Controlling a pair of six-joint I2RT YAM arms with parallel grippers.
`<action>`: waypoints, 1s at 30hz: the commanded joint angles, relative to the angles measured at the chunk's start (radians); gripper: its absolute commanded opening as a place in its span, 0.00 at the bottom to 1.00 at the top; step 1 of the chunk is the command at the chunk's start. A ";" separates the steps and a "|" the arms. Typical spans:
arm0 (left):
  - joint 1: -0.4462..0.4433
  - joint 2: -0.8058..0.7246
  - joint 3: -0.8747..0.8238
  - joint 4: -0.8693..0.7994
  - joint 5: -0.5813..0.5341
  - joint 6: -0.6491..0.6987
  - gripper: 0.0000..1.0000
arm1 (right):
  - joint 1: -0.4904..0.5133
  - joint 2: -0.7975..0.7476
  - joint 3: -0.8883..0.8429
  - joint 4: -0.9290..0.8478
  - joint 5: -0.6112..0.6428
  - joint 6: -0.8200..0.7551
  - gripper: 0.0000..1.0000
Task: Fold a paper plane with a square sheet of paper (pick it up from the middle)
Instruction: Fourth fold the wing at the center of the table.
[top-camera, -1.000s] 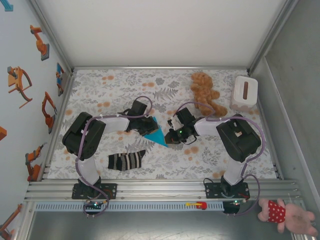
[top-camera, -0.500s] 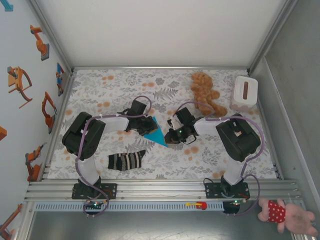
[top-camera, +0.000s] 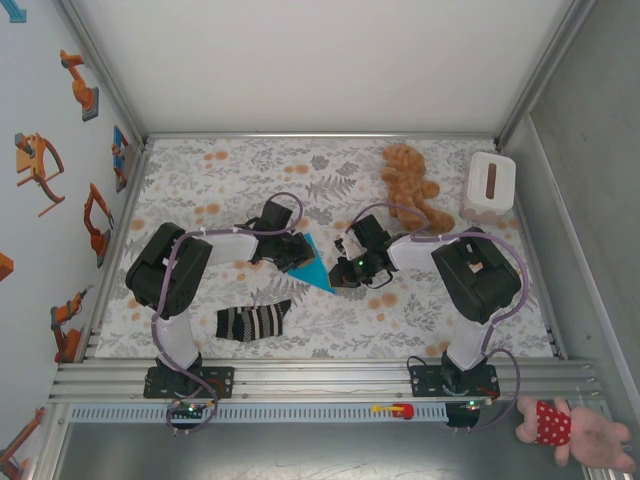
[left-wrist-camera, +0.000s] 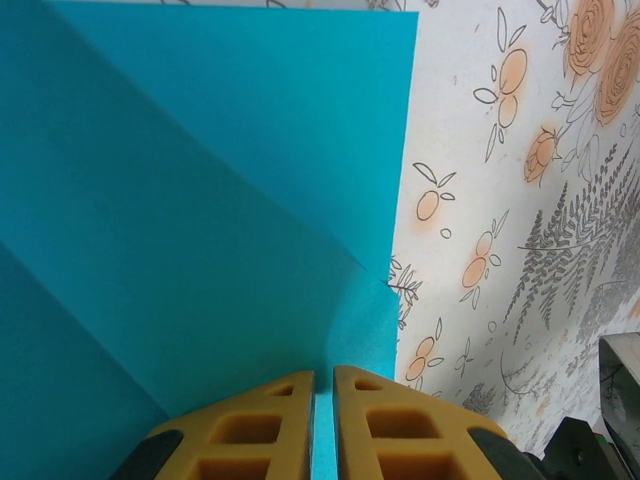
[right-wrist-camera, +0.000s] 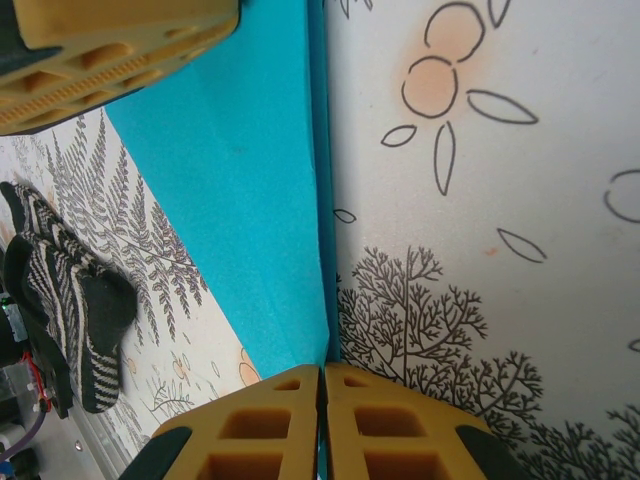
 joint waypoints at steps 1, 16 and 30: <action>0.011 0.023 -0.013 -0.027 -0.030 -0.012 0.13 | 0.005 0.028 0.000 -0.055 0.066 0.007 0.10; 0.015 0.059 -0.002 -0.052 -0.020 -0.013 0.13 | 0.009 -0.156 0.005 0.015 0.062 0.077 0.21; 0.021 0.073 -0.007 -0.076 -0.022 -0.014 0.13 | 0.064 0.038 0.129 0.032 0.001 0.074 0.05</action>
